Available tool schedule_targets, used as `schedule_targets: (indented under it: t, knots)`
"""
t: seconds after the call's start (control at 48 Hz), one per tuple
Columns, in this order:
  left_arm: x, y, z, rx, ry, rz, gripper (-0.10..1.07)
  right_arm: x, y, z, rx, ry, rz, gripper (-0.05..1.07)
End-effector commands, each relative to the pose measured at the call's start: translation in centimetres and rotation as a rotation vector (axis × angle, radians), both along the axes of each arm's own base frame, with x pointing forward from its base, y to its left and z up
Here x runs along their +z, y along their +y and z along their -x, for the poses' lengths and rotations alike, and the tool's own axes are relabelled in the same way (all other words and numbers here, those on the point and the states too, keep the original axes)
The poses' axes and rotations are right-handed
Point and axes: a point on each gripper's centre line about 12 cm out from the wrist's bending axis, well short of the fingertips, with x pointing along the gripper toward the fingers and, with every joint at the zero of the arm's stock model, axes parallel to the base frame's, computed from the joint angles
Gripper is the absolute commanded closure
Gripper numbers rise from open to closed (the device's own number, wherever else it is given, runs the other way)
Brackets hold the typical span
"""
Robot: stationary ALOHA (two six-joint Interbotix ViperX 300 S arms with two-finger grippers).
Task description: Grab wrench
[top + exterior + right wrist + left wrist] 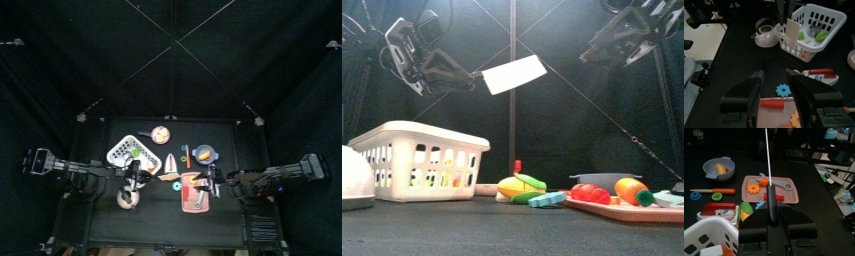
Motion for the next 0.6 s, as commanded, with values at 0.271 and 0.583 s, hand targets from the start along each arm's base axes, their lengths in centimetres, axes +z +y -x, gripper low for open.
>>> schedule_targets:
  t: [0.271,0.583]
  knots:
    - [1.0,0.0,-0.3,0.0,-0.029,-0.001,0.62,-1.6,-0.7,0.6,-0.162,0.12,-0.289,0.24]
    - [0.6,0.1,-0.1,0.006,-0.016,0.007,0.62,-4.7,-0.5,1.1,-0.425,0.429,-0.662,0.24]
